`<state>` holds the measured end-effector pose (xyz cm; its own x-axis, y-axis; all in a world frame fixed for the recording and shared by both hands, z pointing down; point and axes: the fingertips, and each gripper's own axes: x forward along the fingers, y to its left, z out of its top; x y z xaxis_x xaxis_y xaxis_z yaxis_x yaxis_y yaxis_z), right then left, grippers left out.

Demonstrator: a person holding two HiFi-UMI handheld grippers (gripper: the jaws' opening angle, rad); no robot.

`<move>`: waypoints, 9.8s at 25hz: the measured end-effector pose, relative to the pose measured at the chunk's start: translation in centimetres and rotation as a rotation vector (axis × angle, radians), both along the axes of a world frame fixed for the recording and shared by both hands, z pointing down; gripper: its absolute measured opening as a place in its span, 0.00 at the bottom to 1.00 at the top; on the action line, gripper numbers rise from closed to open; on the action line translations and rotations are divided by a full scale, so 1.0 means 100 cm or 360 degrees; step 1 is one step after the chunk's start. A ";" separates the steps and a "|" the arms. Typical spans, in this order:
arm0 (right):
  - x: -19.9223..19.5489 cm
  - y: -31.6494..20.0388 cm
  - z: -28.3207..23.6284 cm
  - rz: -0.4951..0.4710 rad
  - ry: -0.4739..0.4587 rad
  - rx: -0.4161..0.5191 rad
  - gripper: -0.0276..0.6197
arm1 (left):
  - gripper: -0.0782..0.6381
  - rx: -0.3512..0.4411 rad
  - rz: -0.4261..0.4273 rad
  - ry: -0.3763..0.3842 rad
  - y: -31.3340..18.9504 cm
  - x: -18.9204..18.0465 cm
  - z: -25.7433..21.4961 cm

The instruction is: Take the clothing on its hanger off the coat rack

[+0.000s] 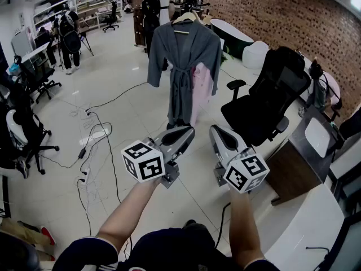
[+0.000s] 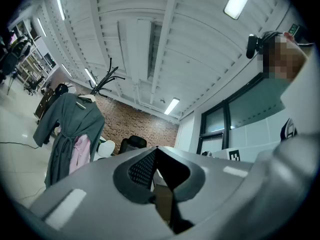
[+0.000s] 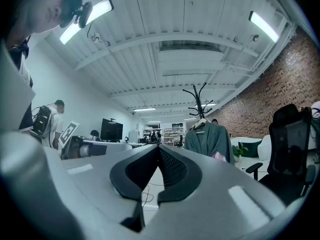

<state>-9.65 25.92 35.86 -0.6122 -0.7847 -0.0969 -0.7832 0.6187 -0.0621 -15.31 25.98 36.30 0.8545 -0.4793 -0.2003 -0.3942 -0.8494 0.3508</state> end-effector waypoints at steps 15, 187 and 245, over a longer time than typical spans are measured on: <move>0.083 -0.094 -0.009 -0.0154 0.0015 0.0000 0.05 | 0.13 0.0025 -0.0161 -0.0011 -0.090 0.083 -0.014; 0.270 -0.416 -0.168 0.0871 0.0984 0.0100 0.18 | 0.13 0.0179 0.0603 -0.0204 -0.457 0.182 -0.056; 0.708 -0.480 0.016 0.1478 0.0733 -0.0468 0.15 | 0.13 -0.0058 0.1091 -0.0395 -0.544 0.596 0.044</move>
<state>61.18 -22.08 37.44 0.3058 -0.9162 0.2591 -0.9248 -0.2212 0.3095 44.29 -28.46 40.66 0.9832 0.1769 0.0442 0.1503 -0.9235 0.3528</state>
